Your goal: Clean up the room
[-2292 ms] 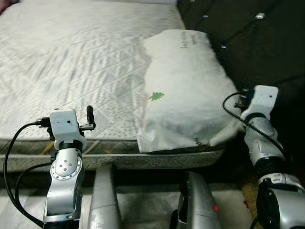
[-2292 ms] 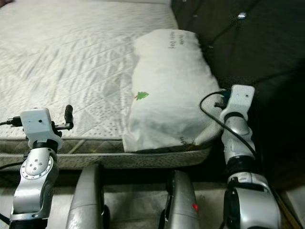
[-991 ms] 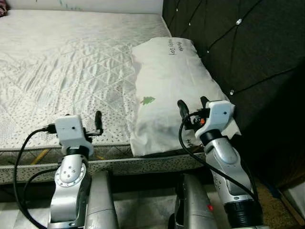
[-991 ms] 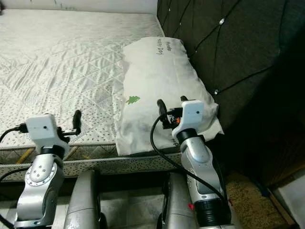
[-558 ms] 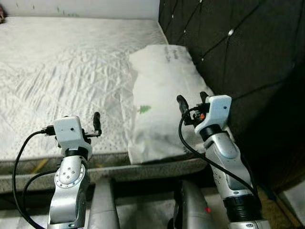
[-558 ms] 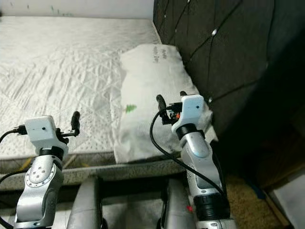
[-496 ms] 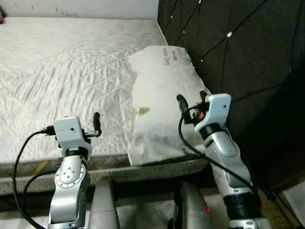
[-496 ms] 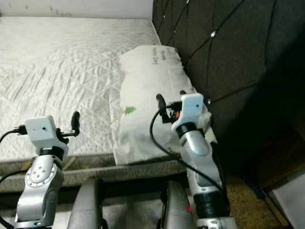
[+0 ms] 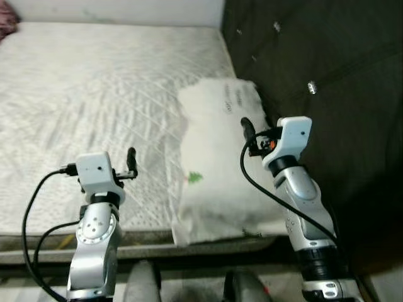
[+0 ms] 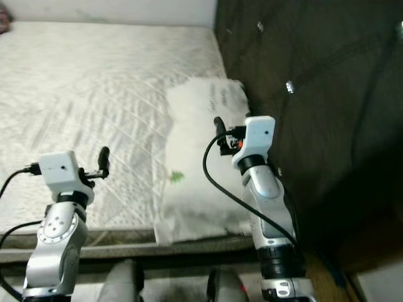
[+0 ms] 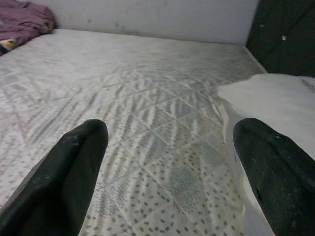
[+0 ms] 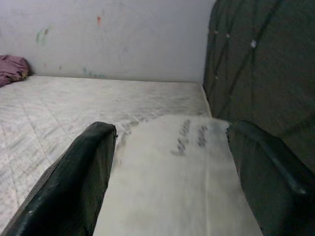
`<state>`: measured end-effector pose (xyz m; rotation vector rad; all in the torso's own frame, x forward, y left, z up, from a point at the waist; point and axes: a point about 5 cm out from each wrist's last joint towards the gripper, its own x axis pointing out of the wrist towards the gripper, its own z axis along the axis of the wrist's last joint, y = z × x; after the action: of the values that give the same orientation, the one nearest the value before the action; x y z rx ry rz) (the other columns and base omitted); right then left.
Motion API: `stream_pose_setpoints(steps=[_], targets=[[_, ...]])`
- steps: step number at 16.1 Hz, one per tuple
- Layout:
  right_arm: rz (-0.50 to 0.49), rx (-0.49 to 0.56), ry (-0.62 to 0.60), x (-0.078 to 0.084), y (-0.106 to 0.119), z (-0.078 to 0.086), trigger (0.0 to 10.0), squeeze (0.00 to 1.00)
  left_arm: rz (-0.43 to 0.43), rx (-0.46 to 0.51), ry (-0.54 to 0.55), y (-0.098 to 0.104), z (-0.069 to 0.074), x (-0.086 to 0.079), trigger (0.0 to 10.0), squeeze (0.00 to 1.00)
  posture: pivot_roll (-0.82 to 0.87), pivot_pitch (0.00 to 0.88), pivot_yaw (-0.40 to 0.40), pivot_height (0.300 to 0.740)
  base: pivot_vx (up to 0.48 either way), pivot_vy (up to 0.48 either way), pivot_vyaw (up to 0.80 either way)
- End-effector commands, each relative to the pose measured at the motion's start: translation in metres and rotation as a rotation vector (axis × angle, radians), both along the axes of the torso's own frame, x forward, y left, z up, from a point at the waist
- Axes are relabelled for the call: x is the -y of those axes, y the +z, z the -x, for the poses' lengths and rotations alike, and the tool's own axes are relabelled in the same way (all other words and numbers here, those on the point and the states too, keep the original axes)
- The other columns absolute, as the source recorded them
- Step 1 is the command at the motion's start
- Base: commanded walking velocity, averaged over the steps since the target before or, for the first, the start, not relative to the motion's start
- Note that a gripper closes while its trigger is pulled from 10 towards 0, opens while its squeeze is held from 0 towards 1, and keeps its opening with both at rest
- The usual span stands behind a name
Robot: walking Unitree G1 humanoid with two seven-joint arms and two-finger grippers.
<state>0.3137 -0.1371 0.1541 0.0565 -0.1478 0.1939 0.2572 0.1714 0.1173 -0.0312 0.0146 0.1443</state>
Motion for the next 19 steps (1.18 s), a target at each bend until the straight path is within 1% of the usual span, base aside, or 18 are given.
stream_pose_setpoints(steps=[1,4,6,11,15,17,18,19], targets=[[-0.001,0.004,-0.006,0.002,0.001,0.0,10.0,0.0,0.008,-0.012,-0.013,-0.002,0.0,0.003,10.0,0.0,0.07,0.0,-0.047,0.739,0.0,0.0,0.0],[0.003,-0.015,-0.016,0.003,-0.002,-0.001,10.0,0.0,0.012,-0.012,-0.018,-0.003,-0.002,0.004,10.0,0.0,0.07,0.0,-0.055,0.74,0.0,0.0,0.0],[0.012,-0.022,-0.01,0.0,-0.004,-0.002,10.0,0.0,0.022,-0.012,-0.025,-0.002,-0.004,0.005,10.0,0.0,0.06,0.0,-0.053,0.74,0.0,0.139,0.0],[0.01,-0.031,-0.018,-0.003,-0.005,-0.007,10.0,0.0,0.041,0.005,-0.028,0.001,-0.008,0.005,10.0,0.0,0.06,0.0,-0.057,0.74,0.0,0.48,0.0],[0.024,-0.041,-0.026,-0.002,-0.008,-0.007,10.0,0.0,0.043,0.012,-0.031,0.002,-0.009,0.006,10.0,0.0,0.06,0.0,-0.057,0.74,0.0,0.48,0.0],[0.022,-0.042,-0.029,-0.002,-0.008,-0.008,10.0,0.0,0.036,0.014,-0.037,0.003,-0.01,0.006,10.0,0.0,0.06,0.0,-0.055,0.74,0.0,0.48,-0.44],[0.006,-0.036,-0.023,-0.002,-0.006,-0.008,10.0,0.0,0.028,0.026,-0.042,0.004,-0.009,0.007,10.0,0.0,0.06,0.0,-0.056,0.74,0.0,0.48,0.0],[0.006,-0.027,-0.016,-0.003,-0.005,-0.007,10.0,0.0,0.044,0.041,-0.039,0.007,-0.009,0.007,10.0,0.0,0.06,0.0,-0.056,0.74,0.0,0.0,0.0]])
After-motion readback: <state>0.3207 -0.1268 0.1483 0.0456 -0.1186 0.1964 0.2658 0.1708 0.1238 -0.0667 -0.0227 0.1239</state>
